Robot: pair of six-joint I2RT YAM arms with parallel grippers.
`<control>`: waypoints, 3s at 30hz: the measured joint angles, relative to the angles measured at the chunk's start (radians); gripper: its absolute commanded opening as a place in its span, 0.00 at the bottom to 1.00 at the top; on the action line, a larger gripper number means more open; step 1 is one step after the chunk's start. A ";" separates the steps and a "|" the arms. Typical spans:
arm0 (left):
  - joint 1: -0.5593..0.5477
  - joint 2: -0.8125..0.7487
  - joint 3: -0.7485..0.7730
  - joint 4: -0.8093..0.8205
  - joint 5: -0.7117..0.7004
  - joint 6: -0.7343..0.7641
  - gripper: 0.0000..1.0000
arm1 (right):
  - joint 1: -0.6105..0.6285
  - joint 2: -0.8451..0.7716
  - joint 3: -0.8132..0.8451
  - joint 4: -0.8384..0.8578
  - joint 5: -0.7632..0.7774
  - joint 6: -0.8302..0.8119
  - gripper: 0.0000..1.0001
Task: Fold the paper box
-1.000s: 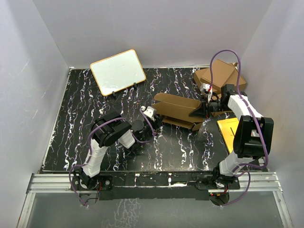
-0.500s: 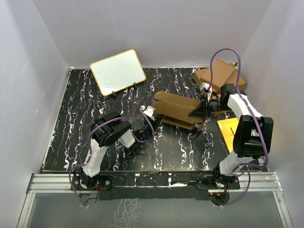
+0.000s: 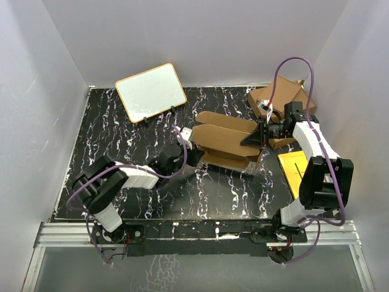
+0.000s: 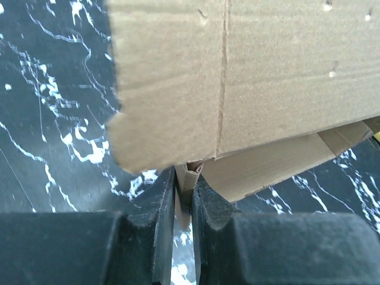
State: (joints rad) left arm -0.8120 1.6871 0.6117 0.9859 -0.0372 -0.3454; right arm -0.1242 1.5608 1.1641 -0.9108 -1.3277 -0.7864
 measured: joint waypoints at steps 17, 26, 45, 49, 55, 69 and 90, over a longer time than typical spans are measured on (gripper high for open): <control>-0.030 -0.228 0.209 -0.969 0.058 -0.239 0.03 | 0.074 -0.019 -0.140 0.282 0.050 0.299 0.52; -0.030 -0.189 0.343 -1.279 0.028 -0.298 0.05 | 0.112 0.003 -0.247 0.457 0.075 0.445 0.69; -0.034 -0.080 0.419 -1.458 0.013 -0.373 0.04 | 0.087 -0.039 -0.284 0.410 0.195 0.289 0.78; -0.034 -0.068 0.419 -1.457 0.011 -0.386 0.05 | 0.079 -0.077 -0.284 0.387 0.210 0.247 0.78; -0.034 -0.026 0.429 -1.470 0.010 -0.389 0.05 | 0.054 -0.129 -0.285 0.371 0.220 0.207 0.79; -0.034 -0.005 0.466 -1.544 -0.055 -0.423 0.04 | -0.070 -0.179 -0.392 0.454 0.073 0.340 0.77; -0.034 0.128 0.561 -1.627 -0.124 -0.433 0.21 | -0.077 -0.132 -0.530 0.737 -0.061 0.639 0.76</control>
State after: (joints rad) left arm -0.8455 1.8153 1.1728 -0.6411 -0.1616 -0.7784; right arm -0.2008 1.4292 0.6342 -0.1741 -1.3891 -0.1478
